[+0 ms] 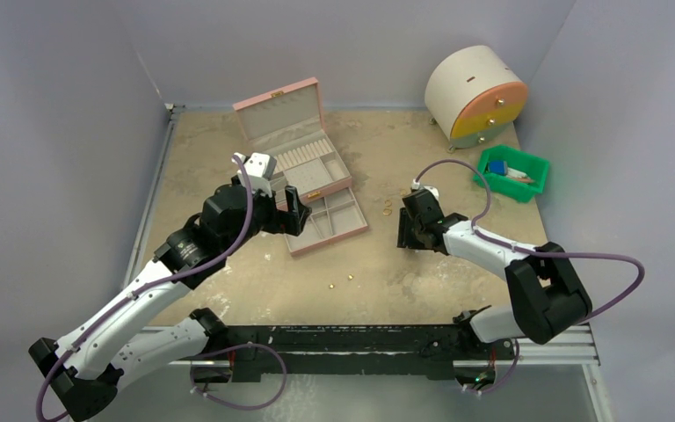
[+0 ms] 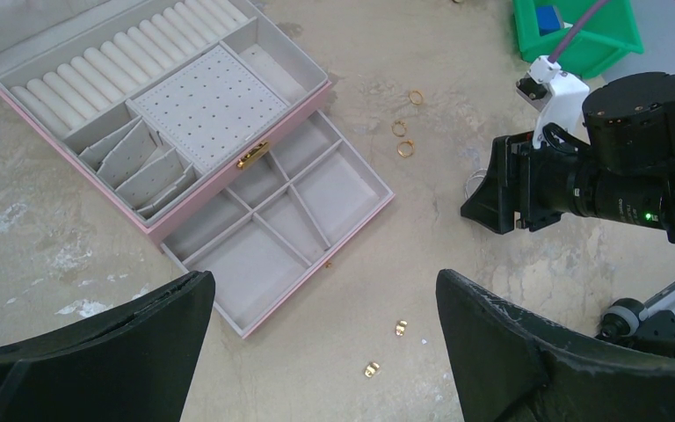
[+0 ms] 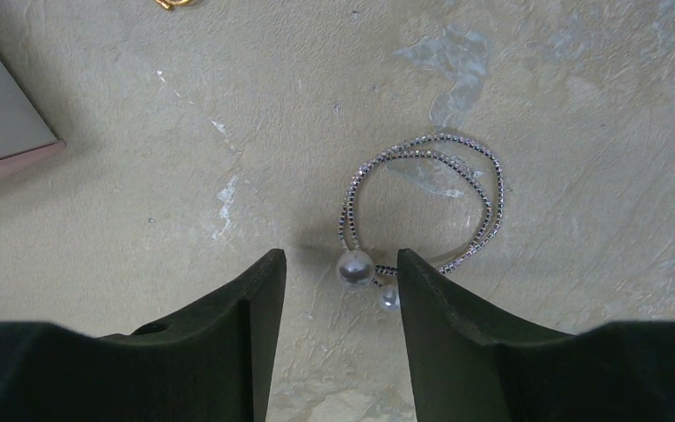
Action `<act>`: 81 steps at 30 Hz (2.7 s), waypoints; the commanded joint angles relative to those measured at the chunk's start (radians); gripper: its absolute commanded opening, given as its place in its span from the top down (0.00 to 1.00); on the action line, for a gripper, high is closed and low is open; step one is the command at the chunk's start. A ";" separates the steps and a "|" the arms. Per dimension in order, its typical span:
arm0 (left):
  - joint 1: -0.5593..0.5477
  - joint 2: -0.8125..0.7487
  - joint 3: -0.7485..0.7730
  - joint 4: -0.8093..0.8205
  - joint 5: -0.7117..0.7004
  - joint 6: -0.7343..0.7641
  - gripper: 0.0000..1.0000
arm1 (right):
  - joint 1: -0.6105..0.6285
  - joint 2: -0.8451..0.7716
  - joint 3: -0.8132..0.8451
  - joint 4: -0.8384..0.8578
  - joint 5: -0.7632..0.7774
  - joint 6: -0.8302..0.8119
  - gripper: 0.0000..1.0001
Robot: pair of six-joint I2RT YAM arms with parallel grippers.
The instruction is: Organize the mixed jewelry
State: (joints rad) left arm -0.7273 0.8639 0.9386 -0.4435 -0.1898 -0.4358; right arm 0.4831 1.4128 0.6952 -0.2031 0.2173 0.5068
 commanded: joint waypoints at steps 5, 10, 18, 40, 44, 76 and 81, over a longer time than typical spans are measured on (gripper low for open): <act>0.000 -0.013 0.002 0.020 -0.007 -0.004 0.03 | -0.006 0.000 -0.014 0.023 -0.003 0.014 0.54; 0.000 -0.018 0.003 0.019 -0.007 -0.004 0.03 | -0.006 0.000 -0.015 0.024 -0.007 0.016 0.57; -0.001 -0.026 0.001 0.017 -0.009 -0.001 0.03 | -0.006 -0.016 -0.012 0.012 -0.016 0.022 0.68; -0.001 -0.036 0.002 0.011 -0.015 0.006 0.03 | -0.006 -0.100 0.045 -0.020 -0.027 0.024 0.95; -0.001 -0.037 0.003 0.011 -0.016 0.006 0.03 | -0.006 -0.128 0.068 -0.031 -0.047 0.002 0.97; 0.015 -0.058 0.004 -0.001 -0.034 0.011 0.03 | 0.257 0.186 0.413 0.144 -0.219 0.081 0.98; 0.015 -0.060 0.003 -0.003 -0.036 0.011 0.03 | 0.263 0.241 0.420 0.179 -0.204 0.116 0.97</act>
State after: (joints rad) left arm -0.7189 0.8192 0.9382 -0.4664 -0.2131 -0.4339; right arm 0.7452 1.6386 1.0664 -0.0925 0.0036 0.5781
